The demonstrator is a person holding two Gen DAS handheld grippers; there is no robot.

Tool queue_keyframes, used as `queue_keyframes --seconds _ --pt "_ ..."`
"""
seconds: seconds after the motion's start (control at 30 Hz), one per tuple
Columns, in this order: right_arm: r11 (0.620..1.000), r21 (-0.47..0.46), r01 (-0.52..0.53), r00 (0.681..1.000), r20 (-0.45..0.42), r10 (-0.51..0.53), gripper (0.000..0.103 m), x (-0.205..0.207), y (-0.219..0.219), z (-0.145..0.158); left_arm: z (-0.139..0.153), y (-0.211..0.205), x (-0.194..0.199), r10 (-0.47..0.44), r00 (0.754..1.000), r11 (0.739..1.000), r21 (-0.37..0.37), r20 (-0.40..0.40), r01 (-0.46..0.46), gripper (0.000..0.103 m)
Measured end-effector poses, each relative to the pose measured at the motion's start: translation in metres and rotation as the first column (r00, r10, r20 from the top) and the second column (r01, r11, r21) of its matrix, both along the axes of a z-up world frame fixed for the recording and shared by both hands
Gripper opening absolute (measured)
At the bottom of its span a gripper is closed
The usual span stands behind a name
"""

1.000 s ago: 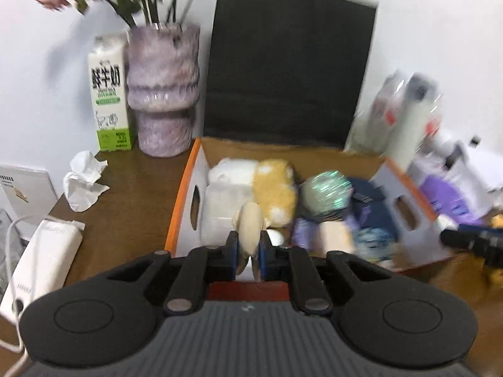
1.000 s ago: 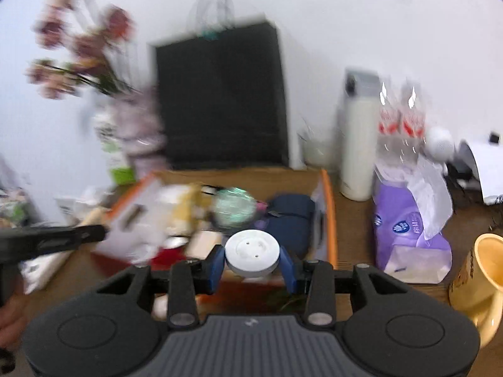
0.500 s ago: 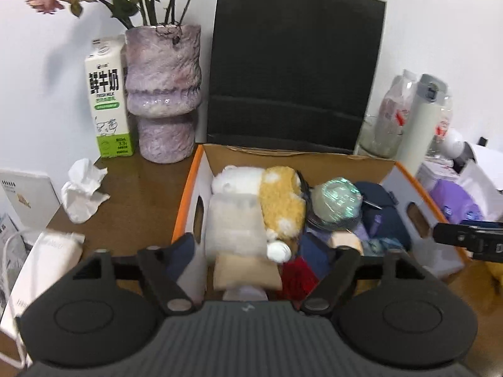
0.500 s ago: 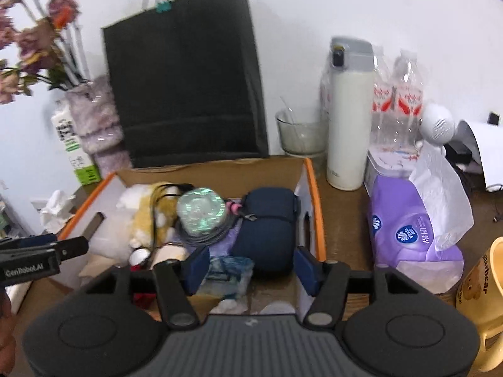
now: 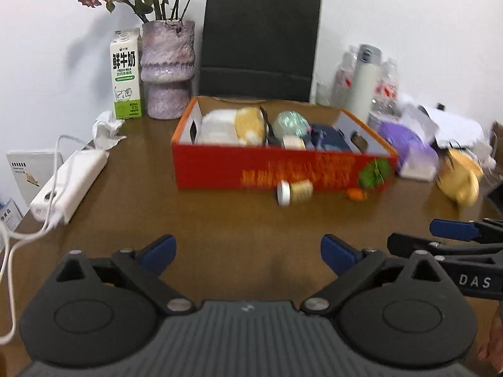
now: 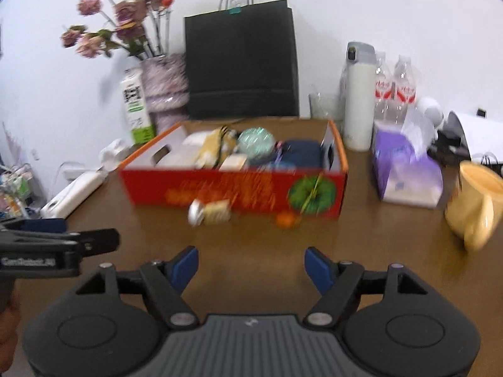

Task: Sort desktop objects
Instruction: 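Withdraw both open tools from the box back over the desk, then grasp the small white bottle cap with the left tool while the right tool grasps the orange item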

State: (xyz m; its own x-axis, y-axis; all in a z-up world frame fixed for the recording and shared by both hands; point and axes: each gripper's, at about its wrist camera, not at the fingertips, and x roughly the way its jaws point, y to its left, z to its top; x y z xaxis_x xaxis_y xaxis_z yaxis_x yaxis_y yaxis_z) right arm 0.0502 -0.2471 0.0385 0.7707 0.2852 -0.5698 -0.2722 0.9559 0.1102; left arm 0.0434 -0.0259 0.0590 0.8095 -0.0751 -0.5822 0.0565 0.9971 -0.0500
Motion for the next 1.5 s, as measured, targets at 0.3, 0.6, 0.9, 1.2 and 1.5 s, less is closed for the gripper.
queue_keyframes --seconds 0.3,0.6,0.9,1.2,1.5 --pt "0.999 0.012 0.041 0.999 0.007 -0.041 0.081 -0.093 -0.01 -0.032 -0.034 0.017 -0.078 0.015 1.0 0.997 -0.071 -0.021 -0.016 0.103" --pt "0.999 0.005 0.038 0.997 0.065 -0.038 0.091 -0.119 -0.003 -0.035 -0.042 0.014 -0.104 0.077 0.996 0.996 -0.046 0.033 -0.075 0.103" --pt "0.999 0.022 0.032 0.998 0.05 -0.033 0.089 -0.11 -0.007 -0.034 -0.043 0.004 -0.095 0.039 0.999 0.999 -0.021 0.005 -0.039 0.103" --pt "0.999 -0.034 0.032 0.999 -0.007 -0.032 0.071 0.011 -0.014 -0.02 -0.019 -0.017 0.029 -0.045 0.997 0.999 0.018 0.069 0.044 0.081" --pt "0.999 -0.002 0.042 0.995 -0.086 -0.042 0.051 0.134 -0.007 -0.043 -0.041 -0.028 0.13 -0.159 0.987 0.987 -0.035 -0.018 0.158 0.049"
